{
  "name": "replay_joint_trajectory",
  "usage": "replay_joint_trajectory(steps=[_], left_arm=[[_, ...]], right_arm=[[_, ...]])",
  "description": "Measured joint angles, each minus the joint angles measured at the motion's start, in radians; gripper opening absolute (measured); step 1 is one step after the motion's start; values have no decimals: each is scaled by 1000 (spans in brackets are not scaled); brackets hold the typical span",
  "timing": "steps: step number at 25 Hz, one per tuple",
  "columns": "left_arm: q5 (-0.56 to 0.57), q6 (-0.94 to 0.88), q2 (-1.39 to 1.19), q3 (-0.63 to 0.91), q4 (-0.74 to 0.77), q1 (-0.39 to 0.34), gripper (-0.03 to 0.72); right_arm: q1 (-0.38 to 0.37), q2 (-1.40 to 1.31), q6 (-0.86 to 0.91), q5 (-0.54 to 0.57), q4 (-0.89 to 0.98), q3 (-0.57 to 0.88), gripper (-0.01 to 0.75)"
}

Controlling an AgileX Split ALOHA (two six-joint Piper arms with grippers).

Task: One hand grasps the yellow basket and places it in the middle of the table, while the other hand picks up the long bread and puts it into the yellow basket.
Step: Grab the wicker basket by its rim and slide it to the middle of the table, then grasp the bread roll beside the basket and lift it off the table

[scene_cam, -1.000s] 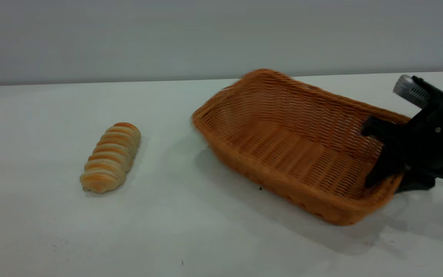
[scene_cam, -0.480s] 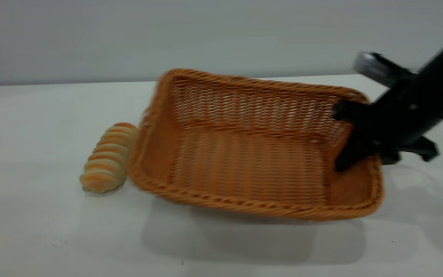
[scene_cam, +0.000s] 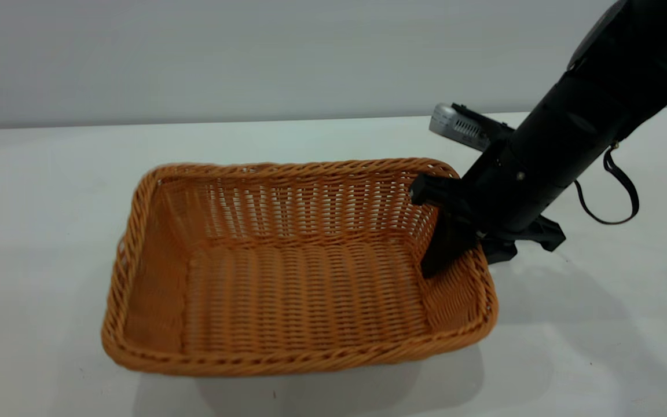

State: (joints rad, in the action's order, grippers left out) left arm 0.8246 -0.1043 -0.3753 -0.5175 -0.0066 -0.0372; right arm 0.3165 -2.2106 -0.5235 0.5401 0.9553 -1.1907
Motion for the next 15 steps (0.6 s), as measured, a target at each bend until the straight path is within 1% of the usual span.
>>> replay_joint_trajectory(steps=[4,5,7,9,15], left_arm=[[1,0,0,0,0,0,515],[2,0,0,0,0,0,515],[3,0,0,0,0,0,515],[3,0,0,0,0,0,515],[4,-3,0,0,1,0,515]], right_arm=[[-44,8,10,48,-2,-9,406],[-63,16,10,65,-5,-10,444],[-105,43,10,103,-7,-10,495],[-154,83,7,137,-9,-10,522],[-300,242,-55,260,-55,-10,532]])
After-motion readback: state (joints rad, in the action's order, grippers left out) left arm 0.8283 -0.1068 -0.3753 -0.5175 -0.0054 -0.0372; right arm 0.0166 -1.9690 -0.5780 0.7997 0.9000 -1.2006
